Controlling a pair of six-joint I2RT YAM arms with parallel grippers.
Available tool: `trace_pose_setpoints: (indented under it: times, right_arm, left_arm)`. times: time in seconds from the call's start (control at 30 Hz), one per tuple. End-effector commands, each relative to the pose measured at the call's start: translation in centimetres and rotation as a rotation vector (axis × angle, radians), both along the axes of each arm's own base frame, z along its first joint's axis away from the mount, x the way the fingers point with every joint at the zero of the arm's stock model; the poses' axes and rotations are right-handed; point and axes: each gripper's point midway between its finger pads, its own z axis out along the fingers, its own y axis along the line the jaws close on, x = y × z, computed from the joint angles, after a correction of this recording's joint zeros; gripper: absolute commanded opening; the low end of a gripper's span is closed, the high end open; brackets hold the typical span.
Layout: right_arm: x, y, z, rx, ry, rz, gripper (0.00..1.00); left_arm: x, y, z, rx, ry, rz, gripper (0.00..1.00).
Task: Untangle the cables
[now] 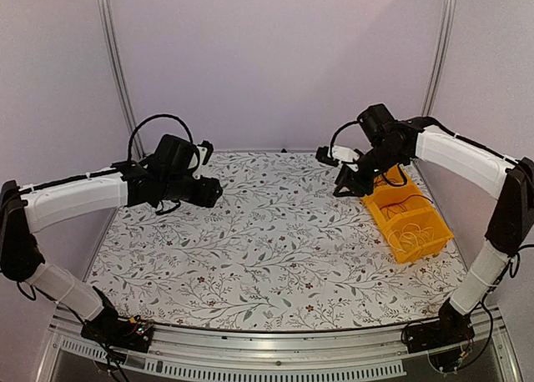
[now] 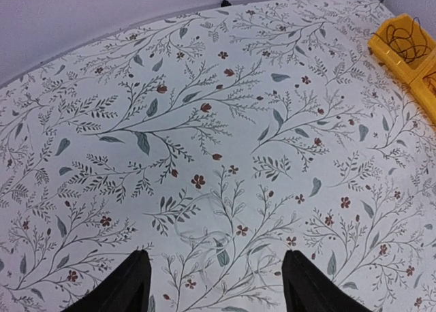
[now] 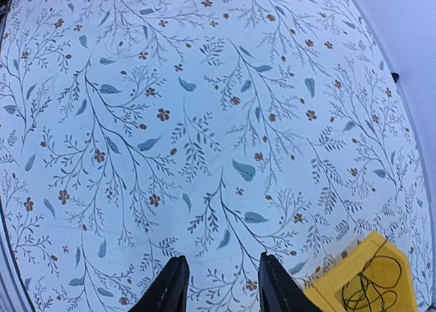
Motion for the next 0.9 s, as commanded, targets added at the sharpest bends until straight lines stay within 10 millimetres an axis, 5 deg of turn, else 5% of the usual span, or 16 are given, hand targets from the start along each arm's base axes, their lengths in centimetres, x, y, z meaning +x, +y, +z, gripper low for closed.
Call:
trace_pose_setpoints:
  times: [0.0,0.2,0.43,0.6,0.87]
  right_arm:
    - [-2.2,7.5,-1.9,0.110,0.074,0.112,0.39]
    - [-4.6,11.8,-5.1,0.159,0.197,0.185,0.38]
    - [-7.1,11.3,-9.1,0.117,0.265,0.215,0.37]
    - [-7.1,11.1,-9.8,0.093,0.251,0.214,0.36]
    - [-7.2,10.6,-10.5,0.071,0.235,0.217,0.36]
  left_arm:
    - [-2.1,1.3,-5.3,-0.073,0.172,0.063,0.66]
    - [-2.0,1.0,-10.0,-0.211,0.323,0.092,0.53]
    - [-0.3,0.4,-14.0,-0.238,0.401,0.128,0.50]
    - [0.7,-0.1,-15.9,-0.265,0.437,0.148,0.49]
    - [3.0,-0.1,-16.4,-0.269,0.404,0.183,0.31]
